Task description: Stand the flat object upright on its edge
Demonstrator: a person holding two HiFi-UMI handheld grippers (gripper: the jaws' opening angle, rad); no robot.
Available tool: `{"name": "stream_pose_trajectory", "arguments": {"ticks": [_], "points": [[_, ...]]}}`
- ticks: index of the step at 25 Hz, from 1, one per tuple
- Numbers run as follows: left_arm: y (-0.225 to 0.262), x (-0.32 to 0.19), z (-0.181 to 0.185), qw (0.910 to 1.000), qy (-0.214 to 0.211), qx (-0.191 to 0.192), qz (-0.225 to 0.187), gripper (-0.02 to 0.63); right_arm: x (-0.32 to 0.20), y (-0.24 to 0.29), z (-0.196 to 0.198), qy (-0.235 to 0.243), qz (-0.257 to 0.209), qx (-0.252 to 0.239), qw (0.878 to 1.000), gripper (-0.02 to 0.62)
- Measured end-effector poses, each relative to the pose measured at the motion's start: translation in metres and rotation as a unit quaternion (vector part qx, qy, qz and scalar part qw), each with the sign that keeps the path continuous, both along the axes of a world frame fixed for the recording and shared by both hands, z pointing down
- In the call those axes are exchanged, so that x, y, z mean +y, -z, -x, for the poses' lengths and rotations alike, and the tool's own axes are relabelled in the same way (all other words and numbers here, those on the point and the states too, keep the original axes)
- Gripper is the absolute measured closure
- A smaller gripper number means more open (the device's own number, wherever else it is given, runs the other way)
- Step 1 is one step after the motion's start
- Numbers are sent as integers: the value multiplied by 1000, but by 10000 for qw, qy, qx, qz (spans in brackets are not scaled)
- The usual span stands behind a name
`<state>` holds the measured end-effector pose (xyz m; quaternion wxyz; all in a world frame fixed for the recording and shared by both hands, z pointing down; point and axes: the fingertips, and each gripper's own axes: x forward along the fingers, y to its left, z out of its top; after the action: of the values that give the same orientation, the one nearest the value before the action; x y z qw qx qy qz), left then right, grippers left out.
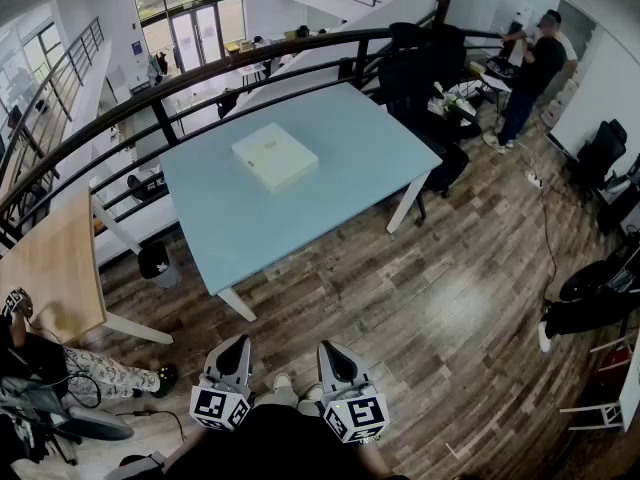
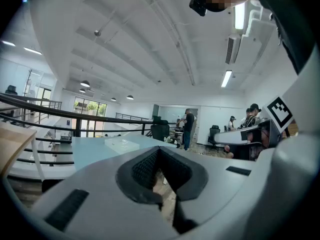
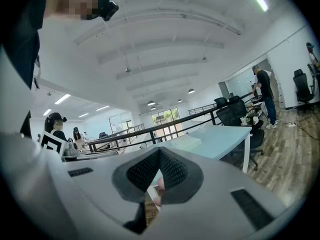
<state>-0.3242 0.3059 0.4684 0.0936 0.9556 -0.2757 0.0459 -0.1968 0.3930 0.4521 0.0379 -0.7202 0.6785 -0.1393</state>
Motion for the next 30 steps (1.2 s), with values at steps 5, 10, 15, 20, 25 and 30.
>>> {"name": "stream_pose_trajectory", "arguments": {"ticks": [5,10,15,20,25,30], "points": [[-6,2,3,9999,19,101,-17,603,5,5,4,18,-89,99,9999,588],[-10,3,6,9998,-10,216,-14,603,9,0,9,-16,-52,79,10000,588],[-11,0,9,9997,-44,253,0,603,9,5,12,-89,-25,144,9999,588],[-12,-3,11,9996,-71,281,23,603,8,3,15,-136,-17,170,9998,588],[-13,-10,15,9994,-141,302,14,603,4,5,19,-269,-85,63,9996,588],[-10,-22,18,9991,-157,387,24,603,-4,7,22,-374,-130,14,9992,588]]}}
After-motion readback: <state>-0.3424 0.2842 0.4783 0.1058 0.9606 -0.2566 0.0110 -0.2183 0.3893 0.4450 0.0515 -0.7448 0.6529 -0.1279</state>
